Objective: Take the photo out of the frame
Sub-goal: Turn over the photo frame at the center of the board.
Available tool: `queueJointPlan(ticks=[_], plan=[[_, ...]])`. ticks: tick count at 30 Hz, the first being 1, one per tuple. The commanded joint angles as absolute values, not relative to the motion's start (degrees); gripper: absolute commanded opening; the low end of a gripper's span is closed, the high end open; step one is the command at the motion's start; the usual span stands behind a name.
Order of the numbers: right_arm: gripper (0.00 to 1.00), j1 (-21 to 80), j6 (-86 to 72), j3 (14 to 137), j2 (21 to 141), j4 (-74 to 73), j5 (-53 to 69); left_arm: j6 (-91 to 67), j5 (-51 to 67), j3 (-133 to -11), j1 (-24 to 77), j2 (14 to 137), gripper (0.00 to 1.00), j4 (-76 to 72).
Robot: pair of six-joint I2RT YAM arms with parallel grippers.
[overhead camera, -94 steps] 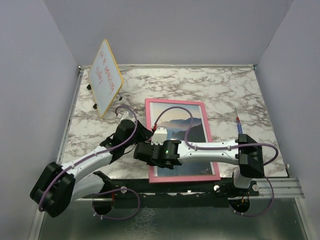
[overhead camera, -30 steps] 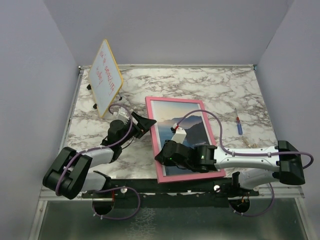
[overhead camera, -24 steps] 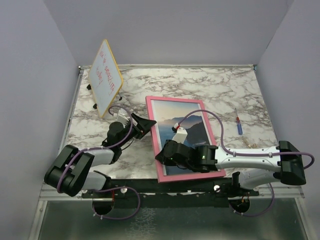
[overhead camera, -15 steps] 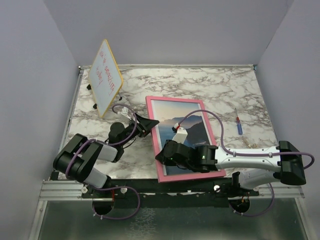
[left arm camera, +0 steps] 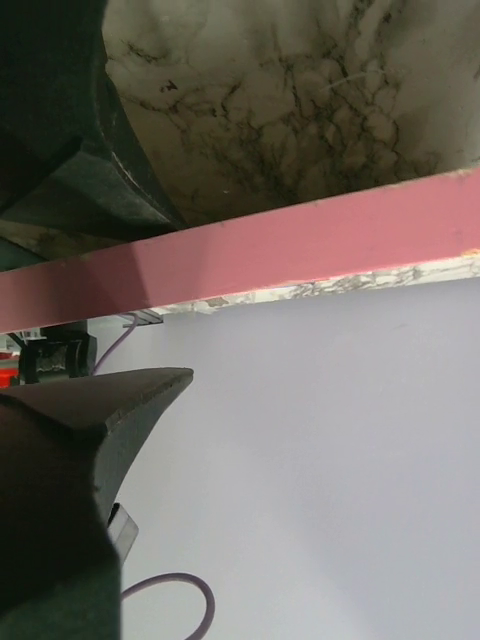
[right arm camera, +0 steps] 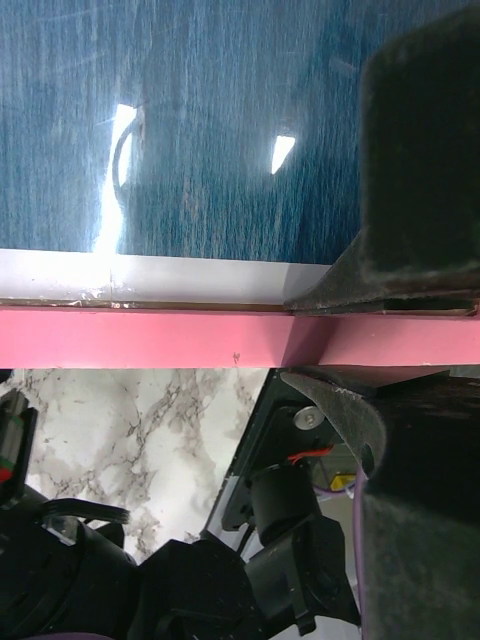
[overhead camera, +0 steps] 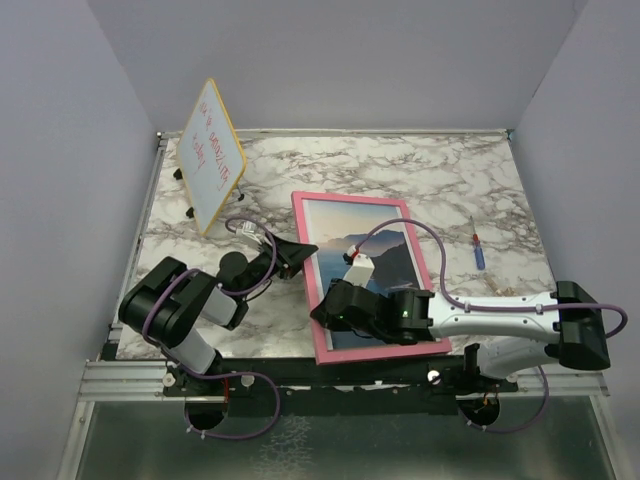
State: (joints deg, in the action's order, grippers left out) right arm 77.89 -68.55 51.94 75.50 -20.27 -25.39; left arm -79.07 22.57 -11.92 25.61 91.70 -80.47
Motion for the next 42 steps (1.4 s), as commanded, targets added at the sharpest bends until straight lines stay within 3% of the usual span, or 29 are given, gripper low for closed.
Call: queueJointPlan(ticks=[1,12,19,25,34,39,42], plan=[[0.00,77.61,-68.67,55.48,76.99,-21.30,-28.01,-77.42,21.26,-10.01,25.84,89.15,0.52,-78.26],[0.00,77.61,-68.12,54.97,76.55,-18.86,-26.84,-70.02,19.98,-14.12,25.93,81.37,0.48,-57.94],[0.00,77.61,-66.52,55.92,76.84,-18.17,-25.62,-68.84,20.43,-15.55,26.81,82.93,0.52,-56.52],[0.01,77.61,-66.35,55.56,77.38,-17.66,-24.97,-68.96,19.34,-15.39,27.25,82.28,0.46,-55.69],[0.01,77.61,-66.45,54.64,77.15,-17.56,-24.79,-68.47,19.53,-15.73,27.24,80.34,0.27,-53.13],[0.04,77.61,-66.12,54.67,76.87,-18.03,-24.87,-68.17,19.34,-16.38,27.25,78.70,0.07,-51.06],[0.09,77.61,-65.81,54.49,76.44,-17.84,-25.04,-67.79,19.24,-16.86,27.16,77.75,0.01,-49.48]])
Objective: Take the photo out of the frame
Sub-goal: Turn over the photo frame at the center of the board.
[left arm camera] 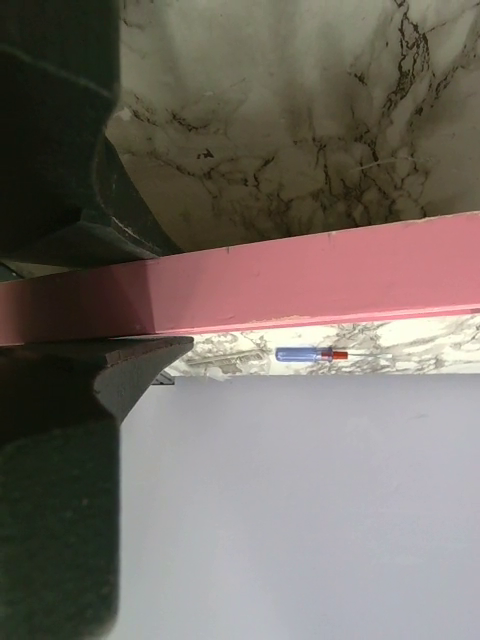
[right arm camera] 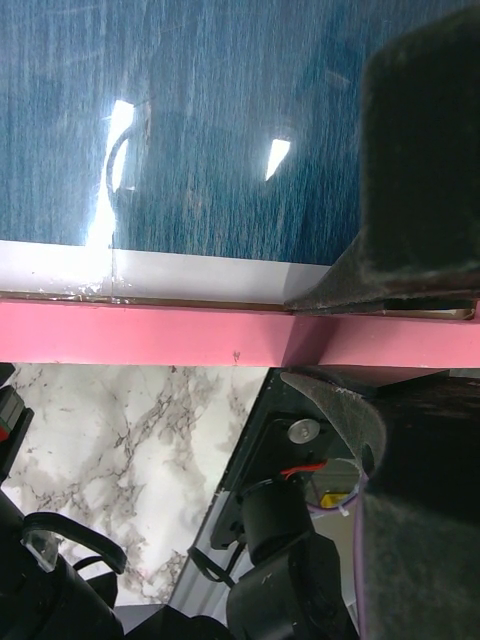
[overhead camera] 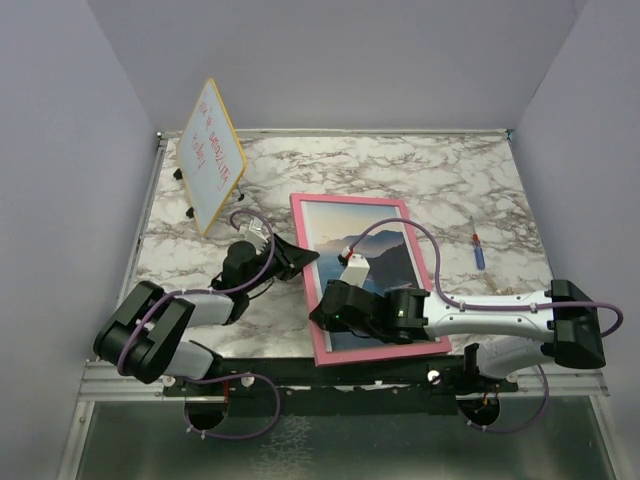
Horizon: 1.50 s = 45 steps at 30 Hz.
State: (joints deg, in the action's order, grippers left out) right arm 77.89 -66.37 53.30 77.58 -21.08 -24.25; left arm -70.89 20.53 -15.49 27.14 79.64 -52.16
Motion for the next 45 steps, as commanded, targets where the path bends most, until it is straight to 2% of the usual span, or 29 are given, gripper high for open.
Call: queueJointPlan(ticks=[1,6,12,13,15,16,17,32,36,39,45], plan=[[0.11,77.61,-65.63,54.39,76.31,-17.84,-25.09,-67.57,19.10,-16.95,27.21,77.31,0.00,-48.88],[0.20,77.61,-64.72,54.35,75.54,-18.17,-25.26,-65.65,18.06,-18.06,27.25,74.74,0.00,-44.14],[0.47,77.61,-64.56,53.93,74.37,-18.74,-25.99,-63.61,17.61,-20.06,27.16,73.24,0.00,-39.09],[0.54,77.61,-64.33,53.88,74.01,-18.73,-26.06,-63.41,17.51,-20.31,27.24,73.01,0.00,-38.58],[0.82,77.61,-64.08,53.97,73.52,-19.34,-26.66,-62.94,17.40,-20.82,27.23,72.69,0.00,-37.59],[0.88,77.61,-63.96,54.12,73.14,-19.80,-27.04,-62.67,17.34,-21.16,27.23,72.62,0.00,-36.93],[0.90,77.61,-63.67,54.19,72.82,-20.06,-27.44,-62.40,17.25,-21.44,27.20,72.39,0.00,-36.22],[0.92,77.66,-53.78,51.47,62.32,-22.59,-40.06,-56.07,13.28,-29.10,27.18,68.17,0.00,-19.55],[0.88,77.61,-56.21,47.81,58.68,-23.44,-45.33,-53.56,10.71,-32.14,27.18,67.17,0.00,-13.15],[0.97,77.61,-46.32,44.25,54.48,-17.89,-44.06,-53.10,10.52,-33.34,27.16,66.90,0.00,-11.62],[0.98,77.61,-38.29,40.55,46.85,-14.30,-42.93,-51.80,9.43,-35.02,27.16,65.99,0.00,-9.12]])
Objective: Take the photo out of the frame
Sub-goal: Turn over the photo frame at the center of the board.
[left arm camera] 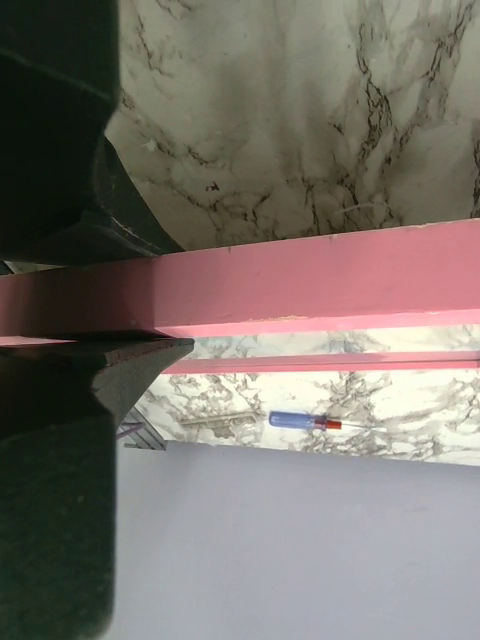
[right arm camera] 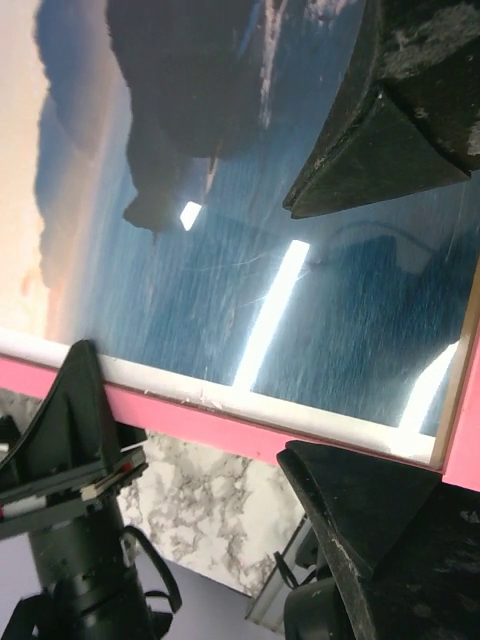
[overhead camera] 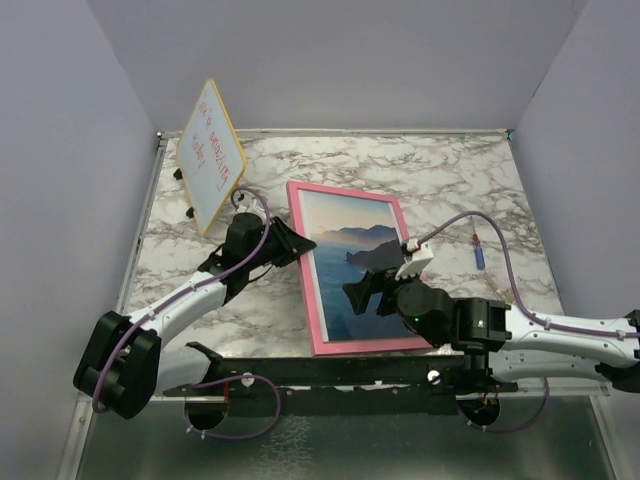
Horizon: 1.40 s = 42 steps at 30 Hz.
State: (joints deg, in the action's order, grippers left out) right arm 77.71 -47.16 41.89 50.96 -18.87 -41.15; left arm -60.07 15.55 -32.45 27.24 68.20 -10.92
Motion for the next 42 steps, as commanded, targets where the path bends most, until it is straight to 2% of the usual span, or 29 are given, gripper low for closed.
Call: queueJointPlan(ticks=[1,3,8,11,17,20,23,26,36,39,42], plan=[[0.98,77.61,-35.76,39.59,46.36,-13.03,-41.61,-51.27,9.22,-35.69,27.16,66.07,0.00,-8.16],[1.00,77.61,-29.66,38.59,46.48,-11.40,-38.01,-50.71,8.97,-37.29,27.10,66.48,0.00,-6.50],[1.00,78.02,-21.35,44.29,50.76,-17.79,-35.05,-49.58,7.84,-40.15,27.16,66.80,0.00,-3.20],[0.99,78.81,-14.89,43.64,49.56,-13.74,-34.44,-48.78,6.62,-41.75,27.16,67.12,0.00,-1.10],[1.00,79.51,-4.77,40.04,44.01,-5.03,-24.95,-47.88,5.43,-45.23,27.16,68.47,0.00,2.71],[1.00,81.30,-1.27,40.54,46.56,-6.27,-25.47,-47.43,5.07,-46.41,27.16,69.17,0.00,3.46],[1.00,87.93,3.46,42.16,51.06,-6.74,-32.43,-46.60,4.44,-47.90,27.16,69.85,0.00,4.91],[1.00,94.38,7.99,42.79,52.33,0.40,-36.03,-46.41,3.51,-49.00,27.09,70.73,0.00,5.22],[1.00,102.51,13.15,43.45,61.63,3.16,-52.65,-46.20,2.90,-53.99,26.96,74.62,0.00,6.66],[1.00,104.95,15.76,40.24,63.77,12.16,-60.50,-46.25,2.87,-54.21,26.89,74.04,0.00,7.03],[0.97,105.13,15.27,37.79,63.63,17.82,-59.78,-46.07,2.59,-54.38,26.89,73.47,0.00,7.69]])
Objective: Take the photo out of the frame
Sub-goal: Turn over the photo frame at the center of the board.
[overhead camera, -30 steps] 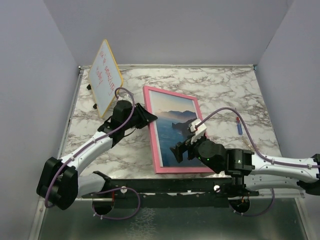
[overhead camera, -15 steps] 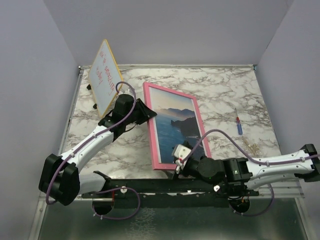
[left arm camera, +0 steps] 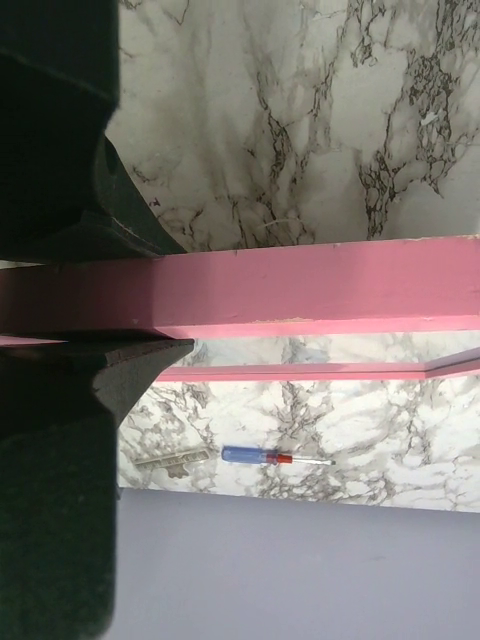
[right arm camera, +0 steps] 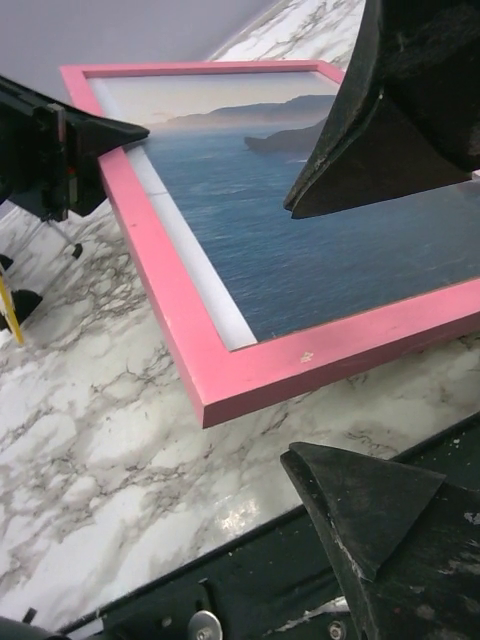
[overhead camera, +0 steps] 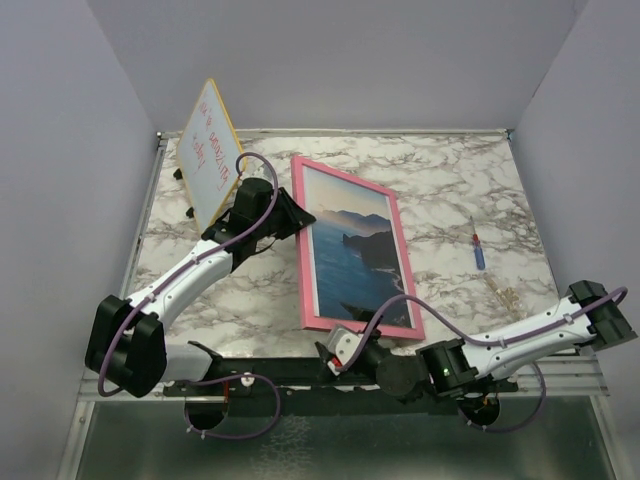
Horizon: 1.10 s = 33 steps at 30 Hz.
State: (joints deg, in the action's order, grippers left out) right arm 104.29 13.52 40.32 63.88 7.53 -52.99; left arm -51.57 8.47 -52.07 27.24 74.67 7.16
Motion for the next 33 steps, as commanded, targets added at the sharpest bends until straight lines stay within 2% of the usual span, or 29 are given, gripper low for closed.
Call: queueJointPlan(ticks=[1,11,16,19,21,23,27,33], plan=[[0.96,105.12,15.04,37.45,63.91,18.48,-60.14,-45.98,2.50,-54.38,26.89,73.37,0.00,7.92],[0.88,105.17,13.48,37.44,69.84,16.96,-60.57,-46.19,2.59,-53.89,26.89,72.91,0.00,8.42],[0.90,105.20,14.00,35.70,68.89,18.02,-59.53,-46.09,2.90,-54.41,26.95,73.15,0.00,8.92],[0.96,105.18,14.70,34.47,70.26,17.22,-61.81,-46.51,2.77,-53.81,26.89,72.70,0.00,8.68],[0.97,105.19,14.32,34.41,70.80,14.21,-63.27,-46.79,3.03,-53.26,26.89,72.77,0.00,8.69],[0.93,105.20,14.12,34.57,70.65,13.27,-63.79,-47.36,3.39,-52.36,26.89,72.26,0.00,8.00],[0.79,105.16,17.64,32.02,69.81,22.39,-63.84,-47.90,3.60,-51.94,26.94,71.51,0.00,7.73],[0.78,105.19,21.20,31.73,75.60,28.26,-66.07,-48.68,3.64,-51.38,26.93,70.84,0.00,8.20]])
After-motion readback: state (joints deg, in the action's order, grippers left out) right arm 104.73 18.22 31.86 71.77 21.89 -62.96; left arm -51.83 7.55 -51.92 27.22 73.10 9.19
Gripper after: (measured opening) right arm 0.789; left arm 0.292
